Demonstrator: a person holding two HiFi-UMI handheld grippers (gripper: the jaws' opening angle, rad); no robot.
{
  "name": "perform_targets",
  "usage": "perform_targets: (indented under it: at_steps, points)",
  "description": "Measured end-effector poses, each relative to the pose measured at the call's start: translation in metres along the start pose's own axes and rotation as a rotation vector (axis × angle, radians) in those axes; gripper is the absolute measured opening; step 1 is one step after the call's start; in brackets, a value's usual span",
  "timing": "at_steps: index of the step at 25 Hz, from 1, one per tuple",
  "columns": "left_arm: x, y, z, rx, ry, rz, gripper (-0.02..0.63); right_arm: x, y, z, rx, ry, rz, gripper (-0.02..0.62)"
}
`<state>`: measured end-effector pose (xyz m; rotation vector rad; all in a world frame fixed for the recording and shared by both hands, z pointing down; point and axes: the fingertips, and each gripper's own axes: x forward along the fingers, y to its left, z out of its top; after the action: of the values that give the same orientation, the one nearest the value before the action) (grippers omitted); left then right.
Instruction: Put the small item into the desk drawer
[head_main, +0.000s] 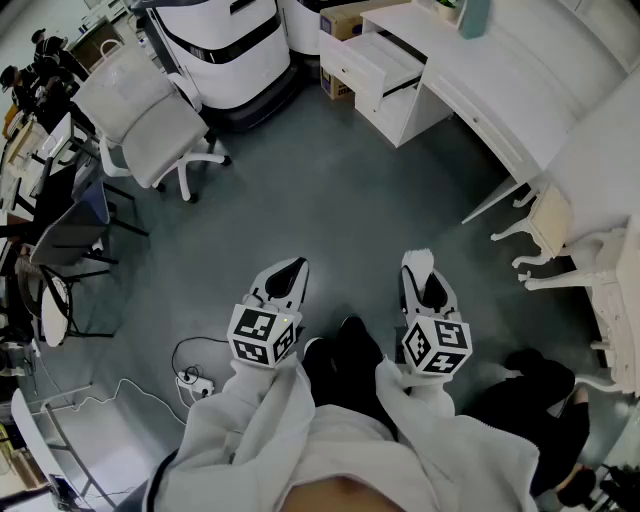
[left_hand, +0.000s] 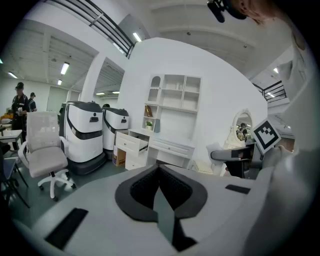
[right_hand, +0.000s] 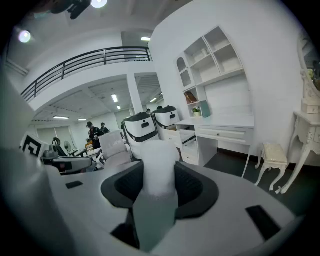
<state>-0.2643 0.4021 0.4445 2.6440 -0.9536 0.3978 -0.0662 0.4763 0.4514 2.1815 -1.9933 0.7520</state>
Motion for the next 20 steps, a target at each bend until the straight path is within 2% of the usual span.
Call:
perform_targets:
  at_steps: [4,8,15,20]
  points:
    - [-0.043,0.014,-0.013,-0.014,0.001,0.014,0.017,-0.025,0.029,-0.011,0.003,-0.023,-0.014,0.189]
    - [-0.065,0.017,-0.017,-0.012,-0.020,-0.011,0.017,-0.041,0.050,-0.014,0.035,-0.067,-0.018,0.190]
    - [-0.071,0.003,-0.019,0.006,-0.035,-0.075,0.017,-0.060,0.060,-0.016,0.017,-0.085,-0.046,0.190]
    - [-0.062,-0.001,-0.017,0.017,-0.036,-0.083,0.017,-0.049,0.054,-0.016,0.020,-0.076,-0.043,0.190]
